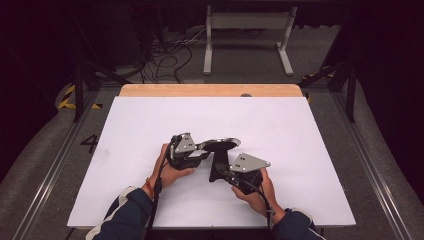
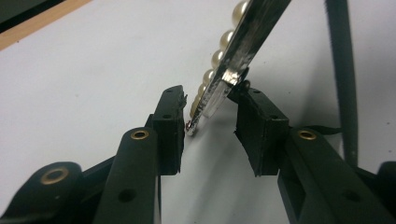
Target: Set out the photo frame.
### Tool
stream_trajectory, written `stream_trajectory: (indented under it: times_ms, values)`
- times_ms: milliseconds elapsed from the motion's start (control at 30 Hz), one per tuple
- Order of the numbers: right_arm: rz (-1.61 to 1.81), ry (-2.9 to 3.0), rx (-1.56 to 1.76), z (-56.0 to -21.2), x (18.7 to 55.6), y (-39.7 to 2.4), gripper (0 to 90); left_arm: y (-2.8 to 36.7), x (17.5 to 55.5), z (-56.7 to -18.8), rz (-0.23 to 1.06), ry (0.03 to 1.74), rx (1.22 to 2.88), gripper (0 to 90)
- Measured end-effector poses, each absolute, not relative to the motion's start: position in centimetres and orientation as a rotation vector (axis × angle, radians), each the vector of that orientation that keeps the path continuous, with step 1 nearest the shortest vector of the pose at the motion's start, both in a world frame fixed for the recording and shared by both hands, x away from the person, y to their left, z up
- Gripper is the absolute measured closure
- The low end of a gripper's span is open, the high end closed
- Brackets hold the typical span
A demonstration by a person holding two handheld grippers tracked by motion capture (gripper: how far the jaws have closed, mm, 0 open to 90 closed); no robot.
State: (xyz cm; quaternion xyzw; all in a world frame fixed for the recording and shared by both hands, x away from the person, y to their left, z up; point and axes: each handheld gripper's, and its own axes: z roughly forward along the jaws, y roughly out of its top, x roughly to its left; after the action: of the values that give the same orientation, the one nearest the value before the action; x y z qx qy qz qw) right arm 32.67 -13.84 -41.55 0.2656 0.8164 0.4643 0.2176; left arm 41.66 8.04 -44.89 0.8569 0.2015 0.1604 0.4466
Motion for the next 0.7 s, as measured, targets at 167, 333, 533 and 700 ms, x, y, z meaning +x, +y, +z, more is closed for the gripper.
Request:
stream_trajectory:
  times_ms: [167, 333, 533, 700]
  values:
    - [1.266, 2.250, 0.763, -42.5, 32.4, -12.3, 90.0, 8.0, 42.0, -45.3, 0.397, 0.526, 2.126, 64.8]
    - [1.211, 2.238, 0.787, -43.9, 31.9, -10.1, 90.0, 7.8, 42.1, -45.5, 0.409, 0.514, 2.145, 69.4]
    - [1.117, 2.167, 0.772, -44.8, 31.5, -9.0, 90.0, 7.6, 41.7, -45.2, 0.428, 0.493, 2.135, 70.8]
    - [1.095, 2.151, 0.784, -45.0, 31.7, -9.0, 90.0, 7.8, 41.2, -44.3, 0.447, 0.464, 2.089, 68.8]
